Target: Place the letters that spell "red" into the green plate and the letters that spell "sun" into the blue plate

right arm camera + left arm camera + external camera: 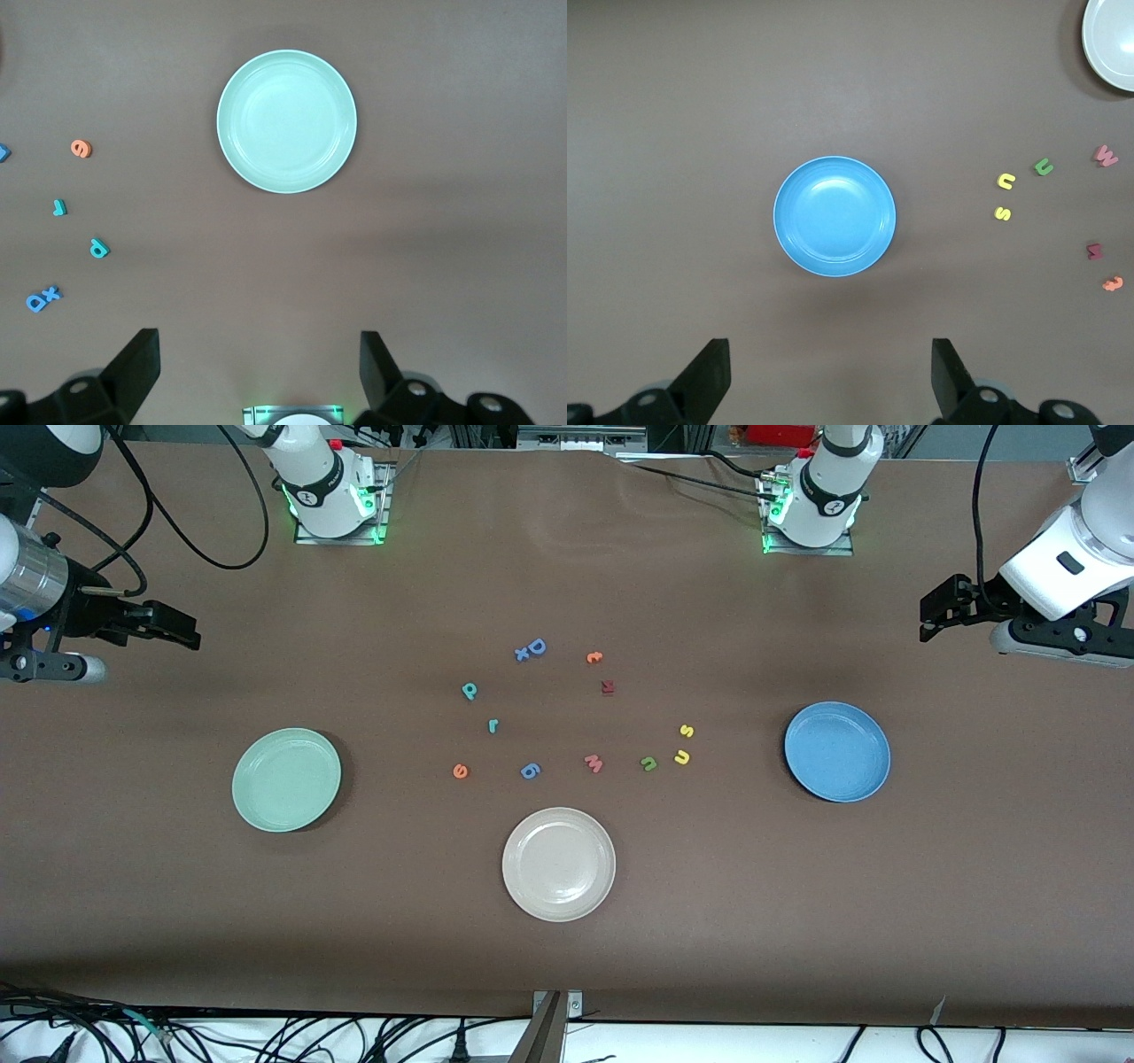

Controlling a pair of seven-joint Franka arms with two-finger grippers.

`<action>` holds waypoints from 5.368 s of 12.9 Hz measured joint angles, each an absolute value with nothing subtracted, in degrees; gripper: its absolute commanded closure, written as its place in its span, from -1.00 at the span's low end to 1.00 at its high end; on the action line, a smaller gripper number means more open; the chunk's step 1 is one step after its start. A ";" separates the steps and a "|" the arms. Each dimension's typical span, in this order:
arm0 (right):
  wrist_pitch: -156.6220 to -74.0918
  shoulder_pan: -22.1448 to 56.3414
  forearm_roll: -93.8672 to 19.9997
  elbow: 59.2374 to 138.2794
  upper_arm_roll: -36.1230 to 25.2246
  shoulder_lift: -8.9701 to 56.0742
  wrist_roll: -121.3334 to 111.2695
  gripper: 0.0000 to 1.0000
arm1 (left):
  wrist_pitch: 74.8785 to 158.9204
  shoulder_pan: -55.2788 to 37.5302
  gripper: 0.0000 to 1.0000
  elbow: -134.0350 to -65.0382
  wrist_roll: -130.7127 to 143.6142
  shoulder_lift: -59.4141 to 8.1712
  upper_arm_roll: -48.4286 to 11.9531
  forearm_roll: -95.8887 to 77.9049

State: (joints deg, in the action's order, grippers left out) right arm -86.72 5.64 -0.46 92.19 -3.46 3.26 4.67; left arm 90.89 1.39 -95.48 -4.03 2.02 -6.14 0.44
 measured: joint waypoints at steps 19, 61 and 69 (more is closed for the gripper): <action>-86.69 5.63 -0.46 92.19 -3.49 3.28 4.67 -1.00 | 90.89 1.39 -1.00 -95.48 -4.03 2.02 -6.14 0.44; -99.13 15.55 -1.60 92.43 -3.35 15.60 19.33 -1.00 | 96.80 0.21 -1.00 -95.94 -1.61 -12.71 -13.02 0.39; -115.89 23.22 -1.62 93.61 -3.25 25.94 36.64 -0.99 | 109.95 -9.51 -1.00 -96.58 13.54 -23.95 -13.51 1.33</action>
